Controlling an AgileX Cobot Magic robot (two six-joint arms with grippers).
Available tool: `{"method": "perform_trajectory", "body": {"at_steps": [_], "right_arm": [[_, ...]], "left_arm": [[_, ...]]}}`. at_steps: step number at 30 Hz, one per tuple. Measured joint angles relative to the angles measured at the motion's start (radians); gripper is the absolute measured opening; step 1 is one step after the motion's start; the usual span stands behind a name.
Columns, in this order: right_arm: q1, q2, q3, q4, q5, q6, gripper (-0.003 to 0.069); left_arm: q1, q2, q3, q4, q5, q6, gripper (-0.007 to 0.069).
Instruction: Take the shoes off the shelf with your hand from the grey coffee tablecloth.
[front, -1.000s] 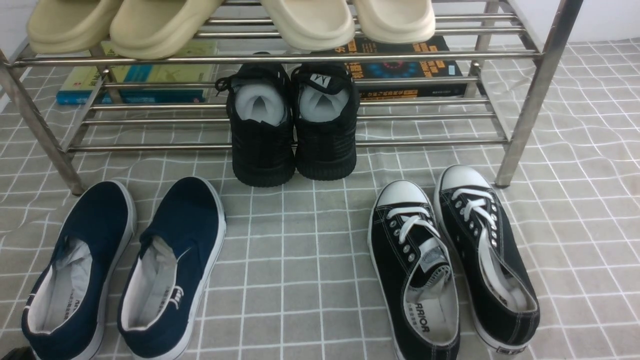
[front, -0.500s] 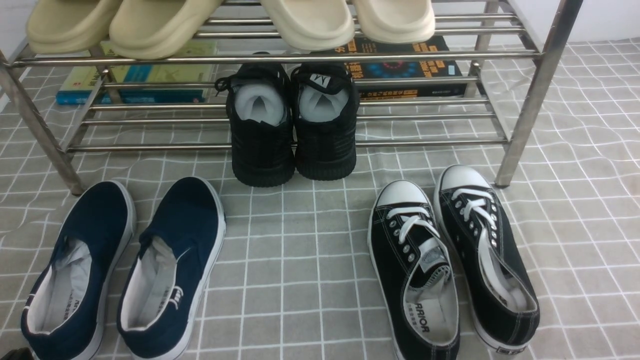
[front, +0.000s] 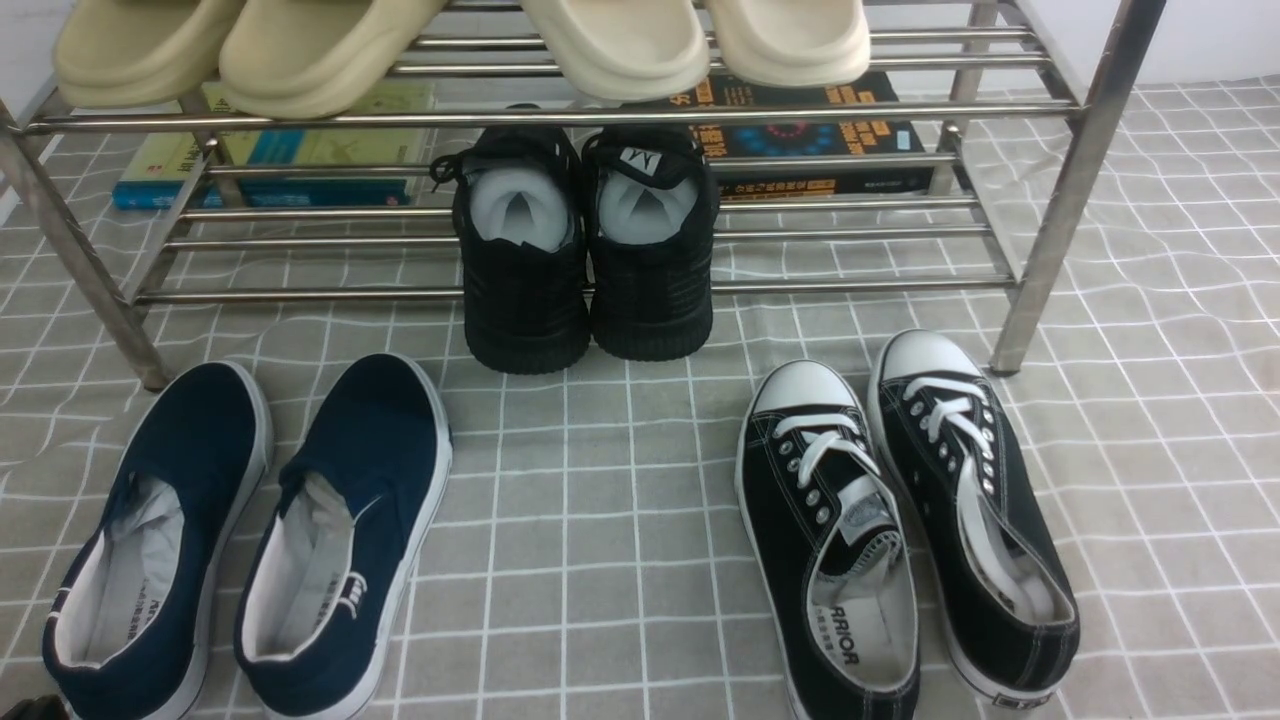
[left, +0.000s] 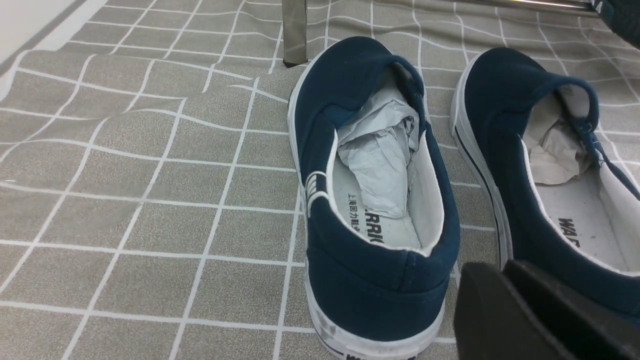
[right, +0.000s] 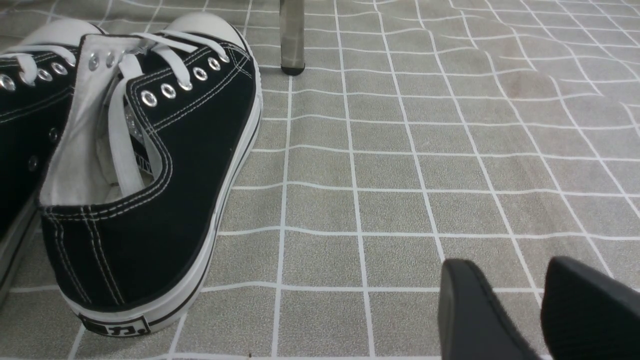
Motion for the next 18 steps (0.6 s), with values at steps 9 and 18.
{"method": "perform_trajectory", "body": {"at_steps": [9,18], "right_arm": [[0.0,0.0,0.0,0.0,0.0,0.0,0.0239],[0.0,0.0,0.0,0.0,0.0,0.0,0.0239]], "left_arm": [[0.064,0.0,0.0,0.0,0.0,0.0,0.0073],[0.043,0.0,0.0,0.001,0.0,0.0,0.0076]]}}
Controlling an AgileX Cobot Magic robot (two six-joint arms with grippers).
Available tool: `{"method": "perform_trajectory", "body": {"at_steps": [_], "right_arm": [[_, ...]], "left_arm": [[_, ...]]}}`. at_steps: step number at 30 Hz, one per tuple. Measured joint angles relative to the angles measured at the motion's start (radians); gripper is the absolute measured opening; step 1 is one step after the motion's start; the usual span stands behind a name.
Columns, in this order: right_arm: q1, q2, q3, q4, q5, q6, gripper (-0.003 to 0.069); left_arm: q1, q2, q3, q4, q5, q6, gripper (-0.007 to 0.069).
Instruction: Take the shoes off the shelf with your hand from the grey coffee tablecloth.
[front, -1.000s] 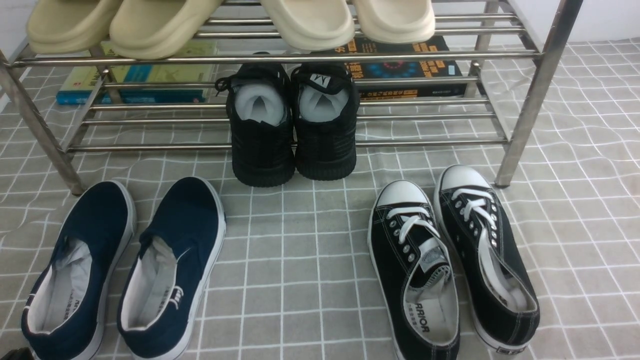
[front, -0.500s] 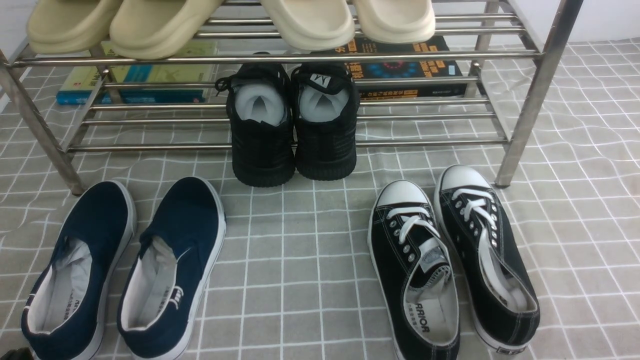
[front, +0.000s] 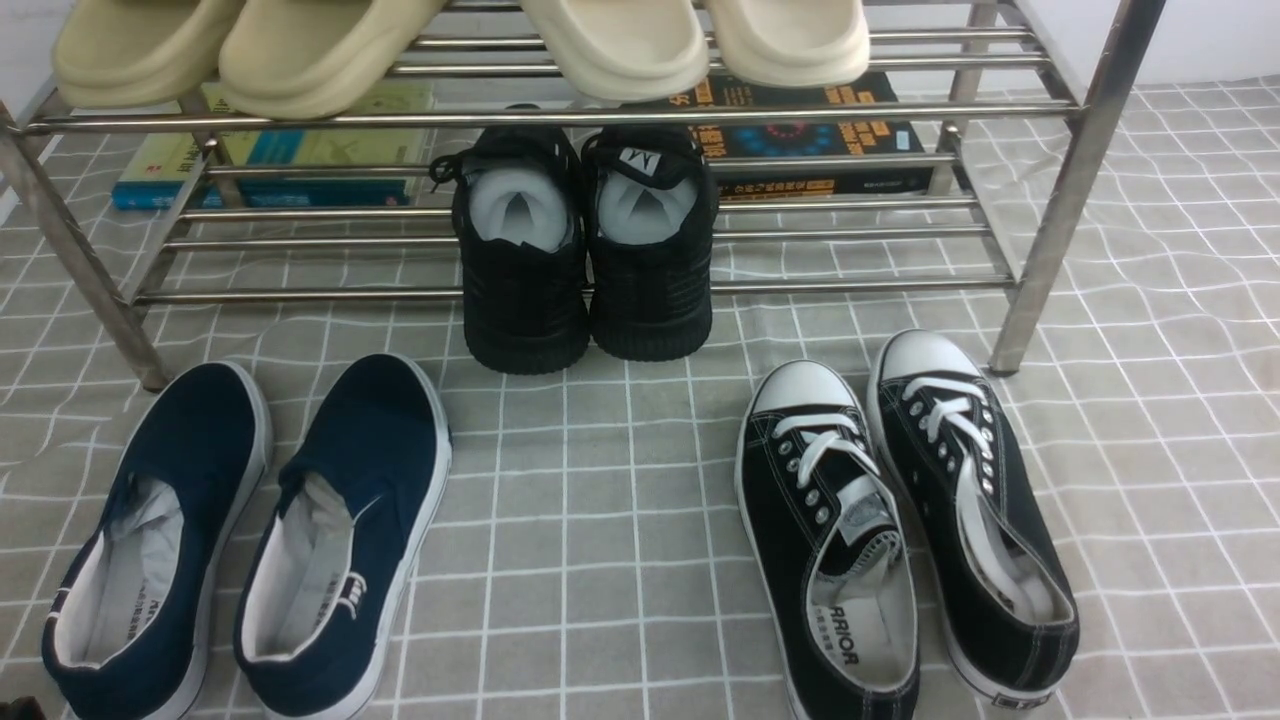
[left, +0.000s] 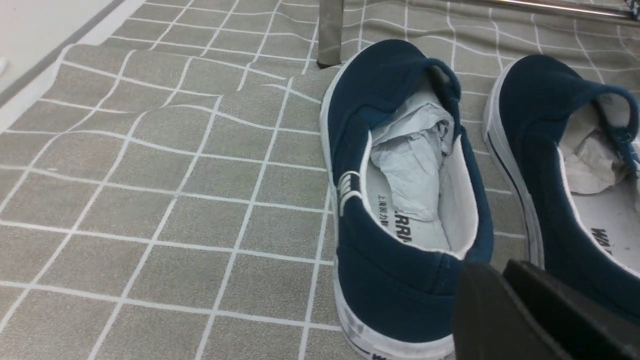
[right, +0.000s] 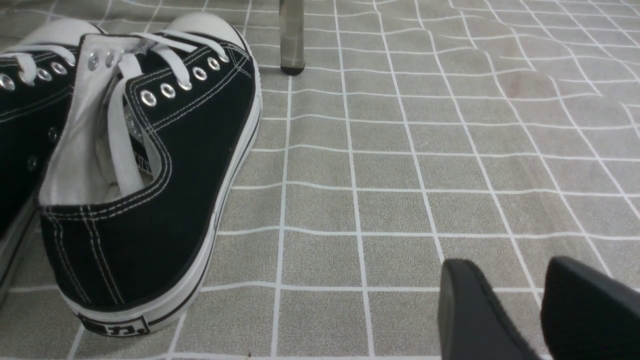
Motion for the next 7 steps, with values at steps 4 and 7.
{"method": "perform_trajectory", "body": {"at_steps": [4,7], "right_arm": [[0.0,0.0,0.0,0.0,0.0,0.0,0.0239],[0.0,0.0,0.0,0.0,0.0,0.0,0.0239]], "left_arm": [[-0.048,0.0,0.0,0.0,0.001,0.0,0.0081],[-0.049,0.0,0.0,0.0,0.001,0.0,0.0086]]}}
